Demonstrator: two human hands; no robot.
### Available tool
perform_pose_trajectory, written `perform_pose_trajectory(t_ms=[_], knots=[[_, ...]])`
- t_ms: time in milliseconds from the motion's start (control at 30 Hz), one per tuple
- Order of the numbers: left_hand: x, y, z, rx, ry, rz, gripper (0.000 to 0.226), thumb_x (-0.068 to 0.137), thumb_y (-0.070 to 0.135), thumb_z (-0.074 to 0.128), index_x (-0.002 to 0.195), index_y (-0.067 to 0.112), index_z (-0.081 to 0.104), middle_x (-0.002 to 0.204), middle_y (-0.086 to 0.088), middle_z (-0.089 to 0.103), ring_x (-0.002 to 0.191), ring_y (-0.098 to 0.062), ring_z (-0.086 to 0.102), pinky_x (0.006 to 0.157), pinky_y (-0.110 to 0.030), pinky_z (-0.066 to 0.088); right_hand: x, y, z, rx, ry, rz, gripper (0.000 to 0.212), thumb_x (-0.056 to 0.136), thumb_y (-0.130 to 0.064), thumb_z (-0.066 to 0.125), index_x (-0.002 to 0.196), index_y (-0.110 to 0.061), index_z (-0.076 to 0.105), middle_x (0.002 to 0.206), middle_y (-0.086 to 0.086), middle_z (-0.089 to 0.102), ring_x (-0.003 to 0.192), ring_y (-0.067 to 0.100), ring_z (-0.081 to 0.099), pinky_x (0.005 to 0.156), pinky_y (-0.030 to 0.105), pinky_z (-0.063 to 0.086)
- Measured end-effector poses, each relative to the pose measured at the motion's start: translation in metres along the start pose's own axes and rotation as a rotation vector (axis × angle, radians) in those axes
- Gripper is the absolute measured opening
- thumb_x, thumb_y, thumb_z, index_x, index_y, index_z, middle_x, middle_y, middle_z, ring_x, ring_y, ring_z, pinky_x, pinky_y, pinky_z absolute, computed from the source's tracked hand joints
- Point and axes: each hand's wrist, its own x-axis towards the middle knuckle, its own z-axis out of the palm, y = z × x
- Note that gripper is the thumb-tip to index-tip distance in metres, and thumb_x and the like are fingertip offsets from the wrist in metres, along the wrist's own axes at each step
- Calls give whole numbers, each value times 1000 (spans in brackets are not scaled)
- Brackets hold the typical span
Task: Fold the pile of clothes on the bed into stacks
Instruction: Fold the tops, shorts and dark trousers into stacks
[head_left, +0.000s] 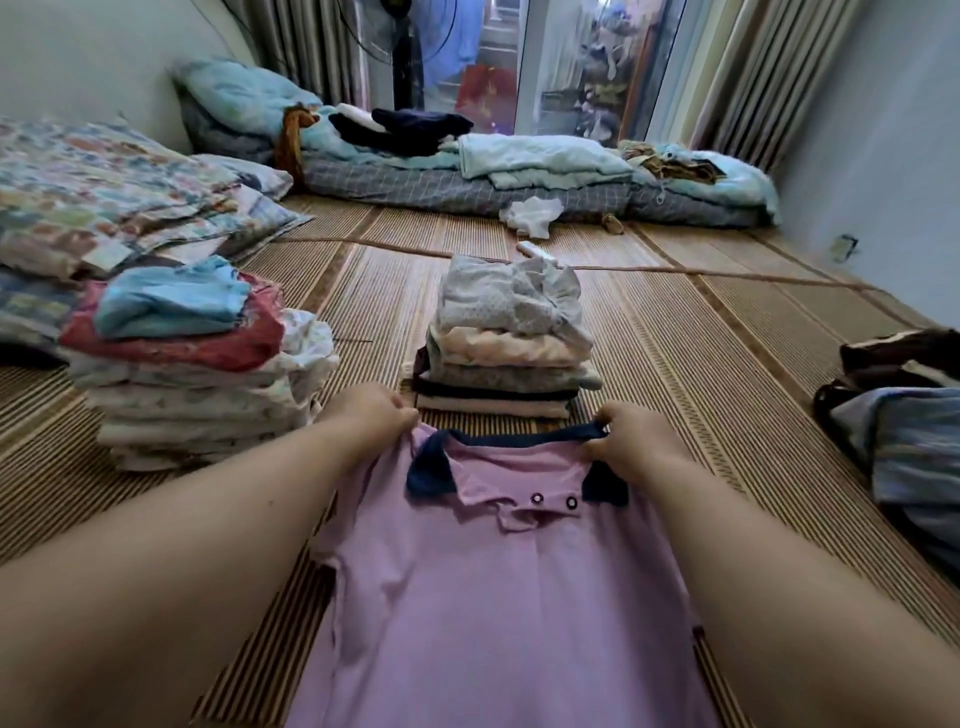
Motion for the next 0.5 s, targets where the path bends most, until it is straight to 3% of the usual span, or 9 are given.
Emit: perform_pose_trajectory(t_ms=[100, 167, 200, 267, 333, 367, 433, 500], knots=[[-2, -16, 0, -101, -81, 3, 38, 95, 54, 47, 86, 23, 68, 102, -6, 68, 87, -20, 61, 73, -28, 44, -8, 11, -10, 225, 104, 51, 59, 78, -51, 73, 127, -21, 57, 119, 7, 63, 107, 27, 60, 85, 34, 48], [-12, -31, -9, -219, -109, -22, 53, 96, 54, 45, 116, 10, 66, 124, -13, 61, 113, -27, 57, 96, -35, 42, -24, 30, -21, 332, 196, 130, 57, 83, -51, 68, 128, -19, 55, 121, 8, 63, 105, 26, 60, 81, 35, 46], [-17, -41, -11, -175, -113, -17, 52, 96, 50, 48, 119, 7, 64, 129, -14, 58, 117, -26, 53, 100, -35, 39, -35, 43, -26, 305, 199, 194, 54, 85, -47, 67, 128, -17, 55, 121, 9, 63, 104, 27, 60, 80, 35, 45], [-32, -58, -14, -90, -171, -102, 39, 96, 35, 55, 115, 3, 66, 125, -12, 60, 115, -26, 54, 94, -30, 40, -59, 66, -29, 180, 83, 351, 50, 87, -41, 67, 123, -7, 58, 116, 12, 65, 103, 29, 60, 77, 32, 45], [-44, -65, -13, -3, -173, -164, 30, 97, 22, 53, 111, 0, 68, 120, -17, 65, 112, -27, 59, 88, -29, 44, -80, 77, -21, 88, -100, 444, 44, 85, -41, 69, 102, -1, 66, 87, 10, 66, 81, 24, 62, 59, 25, 39], [-51, -66, -10, 17, -157, -152, 27, 95, 21, 55, 100, 0, 70, 109, -18, 68, 102, -27, 62, 81, -30, 44, -90, 77, -16, 51, -154, 468, 42, 83, -44, 70, 89, -3, 68, 73, 6, 62, 68, 19, 58, 52, 25, 35], [-63, -66, -5, 28, -152, -121, 28, 88, 23, 63, 66, 6, 63, 71, -11, 66, 69, -23, 59, 59, -31, 39, -100, 77, -4, 30, -129, 474, 41, 79, -49, 72, 75, -9, 66, 68, 5, 62, 64, 17, 57, 52, 25, 37], [-69, -63, 2, 25, -165, -81, 30, 82, 25, 67, 57, 12, 56, 60, -4, 62, 59, -20, 56, 56, -30, 39, -103, 73, 3, 92, -84, 457, 39, 80, -46, 72, 74, -8, 67, 72, 7, 68, 69, 21, 64, 58, 27, 43]])
